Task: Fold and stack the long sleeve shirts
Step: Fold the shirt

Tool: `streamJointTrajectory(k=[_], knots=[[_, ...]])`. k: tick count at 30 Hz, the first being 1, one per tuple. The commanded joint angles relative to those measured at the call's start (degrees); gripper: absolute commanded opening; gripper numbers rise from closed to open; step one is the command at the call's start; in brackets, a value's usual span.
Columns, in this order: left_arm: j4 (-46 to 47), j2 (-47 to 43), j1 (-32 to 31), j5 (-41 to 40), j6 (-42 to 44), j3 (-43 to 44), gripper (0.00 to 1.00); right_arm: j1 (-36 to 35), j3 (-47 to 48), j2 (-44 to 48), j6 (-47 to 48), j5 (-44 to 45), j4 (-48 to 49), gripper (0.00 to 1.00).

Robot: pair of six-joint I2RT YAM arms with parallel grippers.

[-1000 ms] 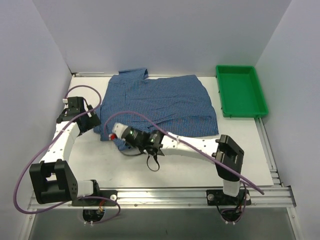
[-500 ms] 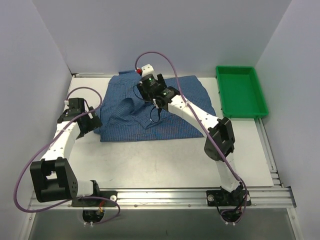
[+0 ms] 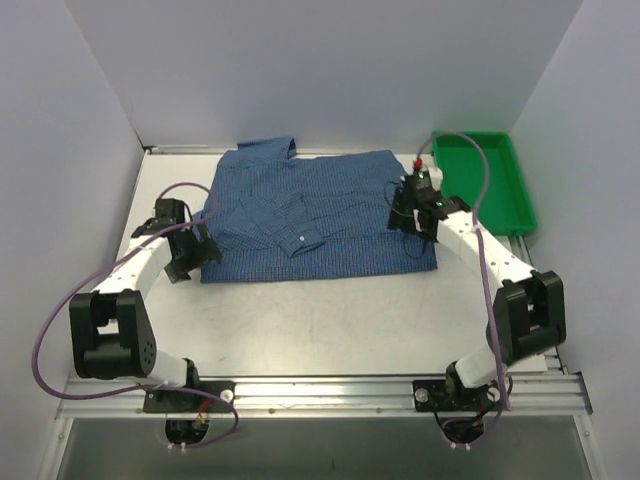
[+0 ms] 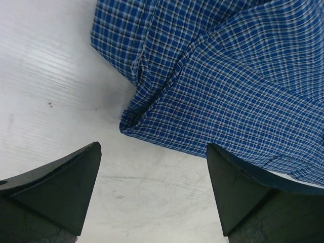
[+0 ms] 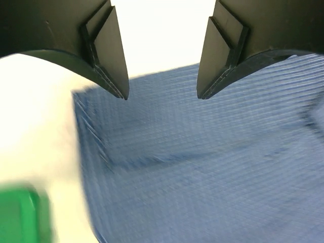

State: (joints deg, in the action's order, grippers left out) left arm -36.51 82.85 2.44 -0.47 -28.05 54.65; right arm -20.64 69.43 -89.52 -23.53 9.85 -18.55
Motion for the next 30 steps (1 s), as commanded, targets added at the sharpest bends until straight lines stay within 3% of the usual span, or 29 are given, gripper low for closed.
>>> streamJointTrajectory(k=[1,7,11,12,17,22,30], knots=[[1.71,3.44,-0.85,2.23,-3.41,0.10,0.93,4.54,-6.92,1.71,-6.35,-8.35,-0.27,0.56],[1.36,10.30,-2.00,-0.23,-4.64,2.47,0.87,12.28,-16.76,0.49,-8.37,-13.36,8.16,0.52],[0.92,14.26,-3.84,-1.37,-4.99,3.09,0.74,17.73,-20.99,-2.32,-10.22,-14.59,12.29,0.49],[0.74,14.88,-3.84,-1.98,-5.08,3.09,0.65,18.44,-22.13,-2.59,-10.92,-14.85,13.09,0.48],[-0.22,17.96,-3.40,-5.24,-4.73,2.21,0.47,20.29,-26.79,-3.21,-14.34,-15.21,14.59,0.37],[-2.59,17.97,-2.79,-7.08,-4.03,0.99,0.40,20.47,-28.47,-1.72,-17.25,-14.42,11.53,0.18],[-5.50,11.04,2.74,-9.55,-1.57,-3.85,0.40,20.47,-36.36,8.38,-17.17,-14.77,4.40,0.13]])
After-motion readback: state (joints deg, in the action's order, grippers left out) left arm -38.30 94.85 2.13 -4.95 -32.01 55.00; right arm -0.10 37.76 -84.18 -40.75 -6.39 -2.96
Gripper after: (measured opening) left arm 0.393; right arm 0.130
